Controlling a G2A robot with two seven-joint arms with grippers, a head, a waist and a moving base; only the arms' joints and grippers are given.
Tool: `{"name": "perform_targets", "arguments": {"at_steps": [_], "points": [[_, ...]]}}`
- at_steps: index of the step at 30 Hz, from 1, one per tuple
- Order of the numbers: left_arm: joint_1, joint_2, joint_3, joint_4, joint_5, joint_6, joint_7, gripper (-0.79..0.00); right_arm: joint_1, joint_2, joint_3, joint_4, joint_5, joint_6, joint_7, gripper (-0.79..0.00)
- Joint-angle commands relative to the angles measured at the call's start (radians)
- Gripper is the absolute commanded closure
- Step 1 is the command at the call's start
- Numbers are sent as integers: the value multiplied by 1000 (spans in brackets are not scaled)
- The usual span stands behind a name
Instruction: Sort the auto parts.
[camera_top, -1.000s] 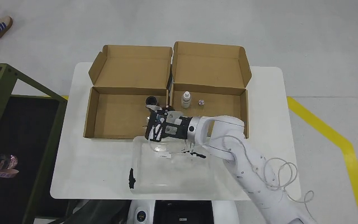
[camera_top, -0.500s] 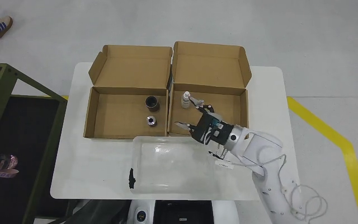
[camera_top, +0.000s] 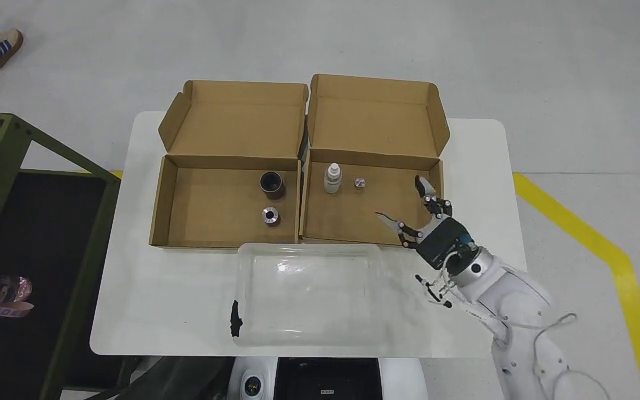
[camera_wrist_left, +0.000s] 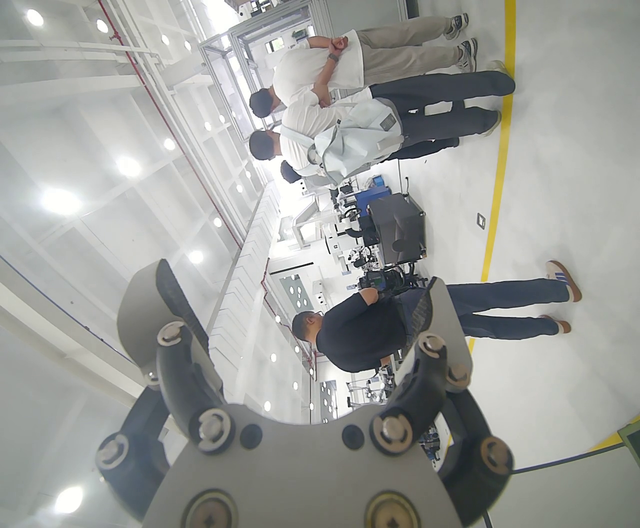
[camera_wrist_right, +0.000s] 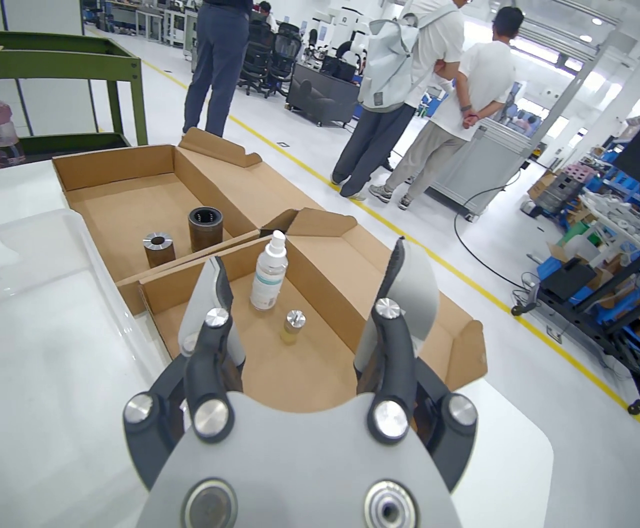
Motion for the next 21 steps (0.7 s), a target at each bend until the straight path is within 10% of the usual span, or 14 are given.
{"name": "perform_targets", "arguments": {"at_steps": [1,21], "points": [[0,0,0,0,0,0,0,-785,-31,4,34,0,-2,16,-37,-563],[0,0,0,0,0,0,0,-785,-204,27,254,53,112,87,-210,-723]]}}
